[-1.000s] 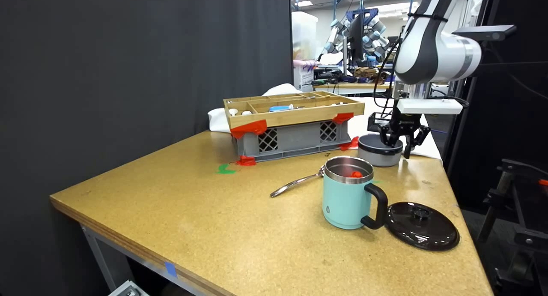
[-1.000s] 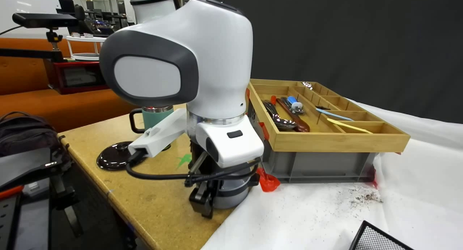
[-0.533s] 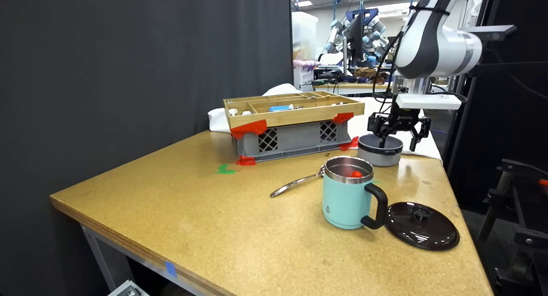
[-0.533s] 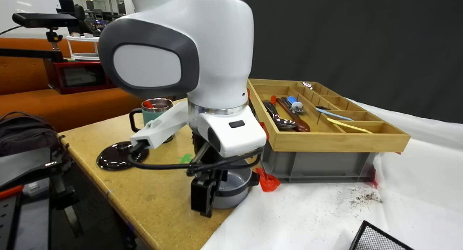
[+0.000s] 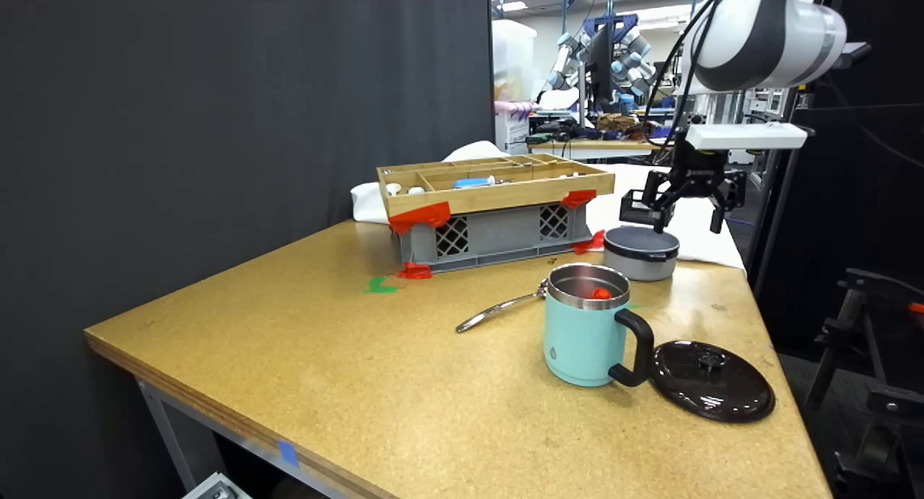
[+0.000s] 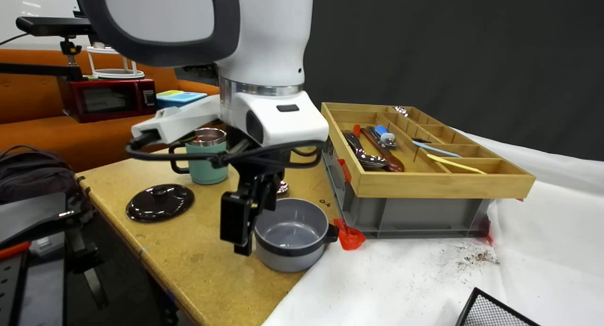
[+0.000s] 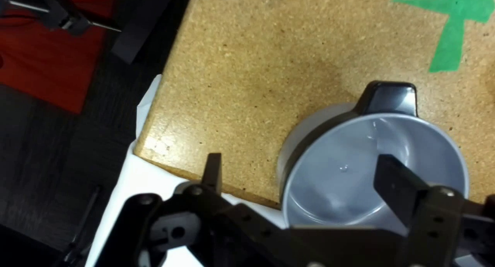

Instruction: Move the pot and move it slightly to the right on the table

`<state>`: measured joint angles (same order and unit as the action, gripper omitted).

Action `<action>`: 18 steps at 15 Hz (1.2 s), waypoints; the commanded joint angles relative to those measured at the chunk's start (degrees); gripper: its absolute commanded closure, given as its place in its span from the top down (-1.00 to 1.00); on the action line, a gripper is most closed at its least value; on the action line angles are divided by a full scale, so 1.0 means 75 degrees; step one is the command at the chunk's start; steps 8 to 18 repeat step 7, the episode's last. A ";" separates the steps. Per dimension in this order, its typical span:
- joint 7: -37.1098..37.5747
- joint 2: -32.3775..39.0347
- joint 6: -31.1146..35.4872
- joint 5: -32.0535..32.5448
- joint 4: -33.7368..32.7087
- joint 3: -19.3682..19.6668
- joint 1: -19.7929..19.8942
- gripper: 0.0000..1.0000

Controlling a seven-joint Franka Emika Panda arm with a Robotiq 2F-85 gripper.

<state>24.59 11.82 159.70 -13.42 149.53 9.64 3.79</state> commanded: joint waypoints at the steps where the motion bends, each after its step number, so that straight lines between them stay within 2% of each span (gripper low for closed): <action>1: 0.1041 -0.1068 -0.0727 0.1427 0.0447 0.0547 -0.0369 1.00; 4: 0.1660 -0.1942 -0.1275 0.2221 0.0535 0.0293 -0.0149 1.00; 7: 0.1918 -0.2677 -0.1826 0.2346 0.0505 -0.0104 0.0055 1.00; 18: 0.1918 -0.2677 -0.1826 0.2346 0.0505 -0.0104 0.0055 1.00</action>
